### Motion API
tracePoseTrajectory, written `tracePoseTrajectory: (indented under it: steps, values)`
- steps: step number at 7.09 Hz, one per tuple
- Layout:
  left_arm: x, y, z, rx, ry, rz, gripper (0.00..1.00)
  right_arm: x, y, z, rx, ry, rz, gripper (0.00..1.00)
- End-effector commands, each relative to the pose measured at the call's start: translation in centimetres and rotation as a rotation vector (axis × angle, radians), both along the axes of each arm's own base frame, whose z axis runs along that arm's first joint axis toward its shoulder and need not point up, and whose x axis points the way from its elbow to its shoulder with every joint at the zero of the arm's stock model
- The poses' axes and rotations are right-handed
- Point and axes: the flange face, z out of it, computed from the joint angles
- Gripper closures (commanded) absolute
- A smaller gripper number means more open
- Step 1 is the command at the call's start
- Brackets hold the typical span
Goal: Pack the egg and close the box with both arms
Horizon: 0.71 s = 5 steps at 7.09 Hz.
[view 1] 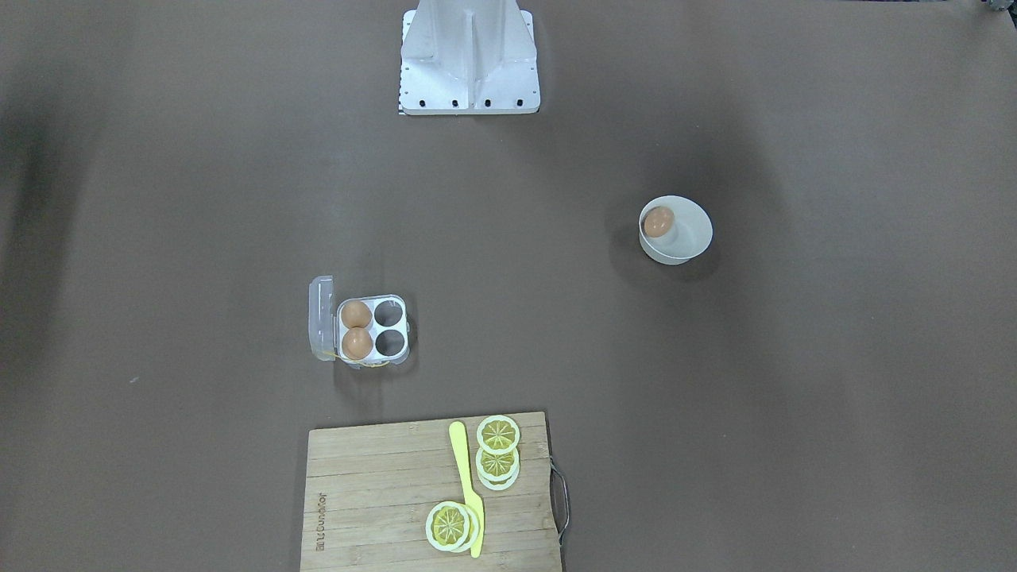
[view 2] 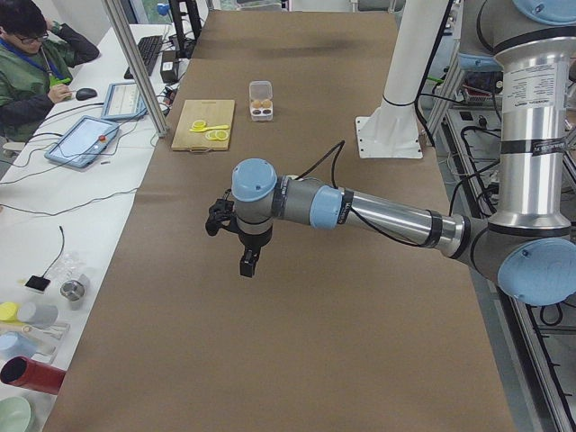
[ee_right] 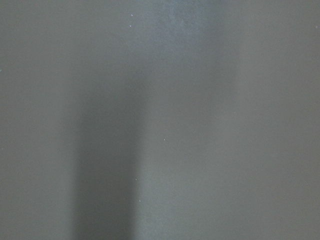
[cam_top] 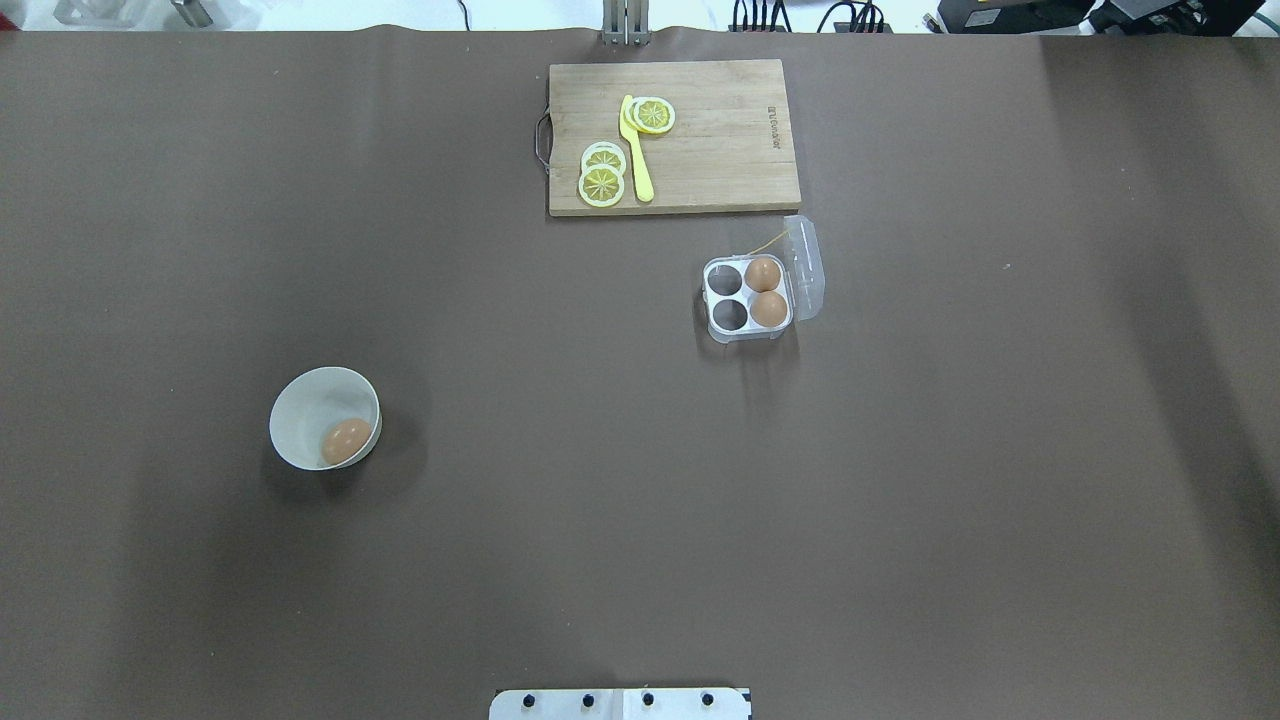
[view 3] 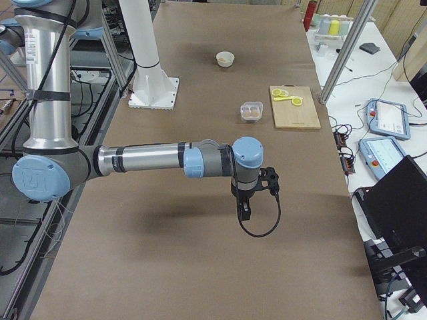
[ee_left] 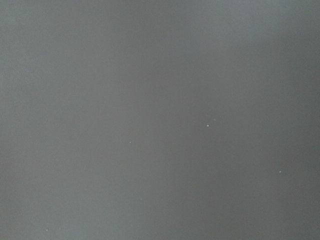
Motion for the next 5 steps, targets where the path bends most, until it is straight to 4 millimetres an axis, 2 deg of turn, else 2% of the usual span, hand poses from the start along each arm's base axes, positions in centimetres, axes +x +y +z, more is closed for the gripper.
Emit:
tracePoseTrajectory:
  steps: [1, 2, 3, 4, 5]
  values:
    - [0.7, -0.9, -0.3, 0.020, 0.067, 0.004, 0.02, -0.3, -0.6, -1.4, 0.022, -0.022, -0.003, 0.00]
    - [1.2, -0.8, -2.4, -0.010, 0.162, -0.008, 0.02, -0.9, -0.7, -1.1, 0.011, -0.040, -0.013, 0.00]
    - [1.9, -0.9, -4.0, 0.041, 0.173, 0.007, 0.02, -1.4, -0.5, -1.4, 0.006, -0.101, -0.022, 0.00]
    - [3.4, -0.8, -3.8, 0.127, 0.180, 0.046, 0.02, -1.4, -0.2, -1.5, 0.016, -0.111, -0.032, 0.00]
    - [3.9, -0.5, -2.7, 0.163, 0.188, 0.052, 0.02, -1.4, -0.2, -1.7, 0.018, -0.111, -0.031, 0.00]
